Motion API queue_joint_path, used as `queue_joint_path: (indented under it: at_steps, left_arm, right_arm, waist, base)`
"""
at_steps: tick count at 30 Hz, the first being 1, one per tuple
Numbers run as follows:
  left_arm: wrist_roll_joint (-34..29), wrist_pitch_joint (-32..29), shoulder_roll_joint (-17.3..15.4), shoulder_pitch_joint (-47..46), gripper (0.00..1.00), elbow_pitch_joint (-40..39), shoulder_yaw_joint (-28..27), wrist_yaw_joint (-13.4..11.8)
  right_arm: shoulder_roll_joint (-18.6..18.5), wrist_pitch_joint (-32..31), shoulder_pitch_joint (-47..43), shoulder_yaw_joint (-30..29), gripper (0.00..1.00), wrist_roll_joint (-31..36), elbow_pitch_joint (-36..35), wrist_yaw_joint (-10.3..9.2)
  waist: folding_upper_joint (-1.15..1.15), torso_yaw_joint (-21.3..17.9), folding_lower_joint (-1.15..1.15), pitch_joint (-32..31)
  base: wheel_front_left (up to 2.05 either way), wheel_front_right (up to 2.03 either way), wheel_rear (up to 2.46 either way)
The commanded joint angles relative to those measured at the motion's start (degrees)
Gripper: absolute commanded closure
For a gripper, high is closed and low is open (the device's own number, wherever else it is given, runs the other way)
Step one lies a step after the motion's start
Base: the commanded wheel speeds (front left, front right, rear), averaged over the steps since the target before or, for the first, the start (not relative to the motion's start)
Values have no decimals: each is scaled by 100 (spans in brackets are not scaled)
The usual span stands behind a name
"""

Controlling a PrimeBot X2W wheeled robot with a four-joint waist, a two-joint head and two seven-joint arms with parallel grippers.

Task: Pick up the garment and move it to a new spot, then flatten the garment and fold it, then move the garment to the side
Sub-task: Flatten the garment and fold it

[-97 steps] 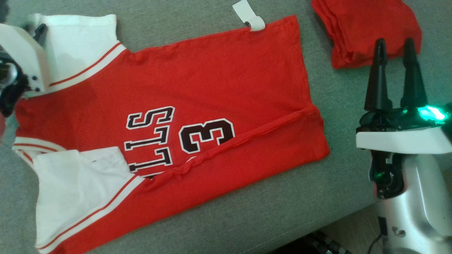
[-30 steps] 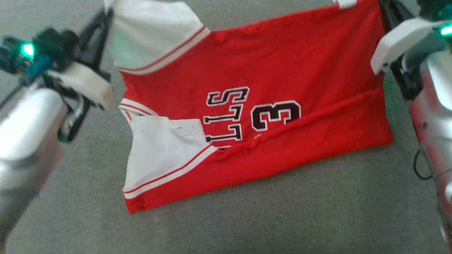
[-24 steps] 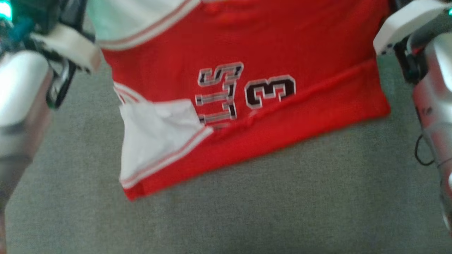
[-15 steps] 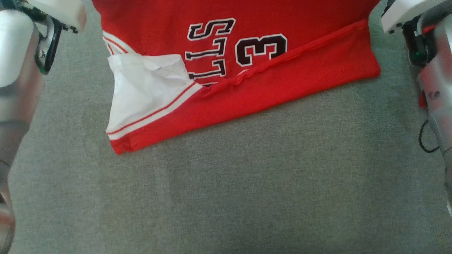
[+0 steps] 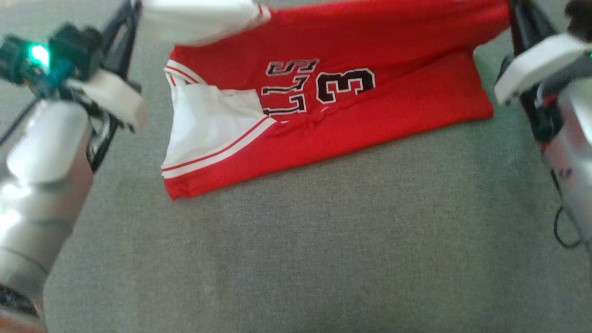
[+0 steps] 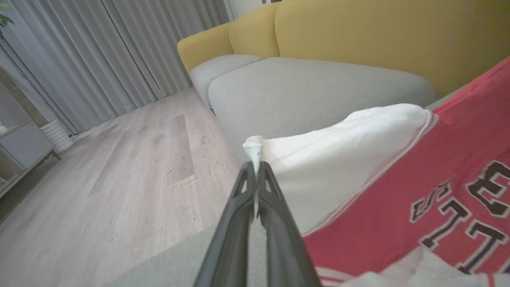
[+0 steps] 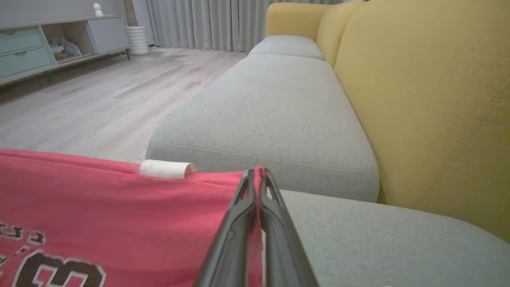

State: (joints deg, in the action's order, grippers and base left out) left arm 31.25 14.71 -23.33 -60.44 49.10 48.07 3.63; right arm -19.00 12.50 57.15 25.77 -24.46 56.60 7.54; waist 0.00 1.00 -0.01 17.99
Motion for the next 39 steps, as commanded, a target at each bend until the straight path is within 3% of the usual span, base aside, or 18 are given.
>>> queue_joint_path:
  at_steps: [1,12,19,30,36,37,38,39]
  left_arm:
    - [24,28,-304,-158,100,-150,-211,25]
    - [454,-913,-778,1357,100,-1429,307,280]
    - [623,-1520,-1189,1963,100,-2362,464,110]
    - [476,-1852,-1374,2147,100,-2856,630,-227]
    - [431,-1937,-1223,2125,100,-2664,778,-181]
    - [434,-1947,-1193,2130,100,-2637,795,-181]
    - [416,-1904,-1170,2131,55,-2618,796,-210]
    - [392,-1822,-1148,2131,0,-2596,782,-258]
  right_arm:
    - [-83,-11,-75,83,100,-82,-193,-5]
    - [-1005,-892,-1265,1246,100,-1278,-1057,-5]
    - [-1561,-1474,-1626,1795,100,-1677,-1447,-5]
    - [-1510,-1458,-1303,2331,100,-1325,-1271,-5]
    - [-1433,-1460,-1053,2665,100,-1056,-950,-5]
    - [-1422,-1425,-1030,2695,76,-1042,-900,-5]
    - [-1403,-1380,-1018,2670,17,-1082,-835,-5]
    - [-1379,-1342,-1011,2649,0,-1129,-782,-5]
  waist:
    - [0,36,1,-140]
    - [0,126,1,-746]
    - [0,115,1,-853]
    - [0,70,1,-619]
    - [0,104,1,-515]
    - [0,104,1,-522]
    - [0,99,1,-538]
    - [0,89,1,-565]
  base:
    - [0,0,0]
    - [0,0,0]
    - [0,0,0]
    - [0,0,0]
    - [0,0,0]
    - [0,0,0]
    - [0,0,0]
    - [0,0,0]
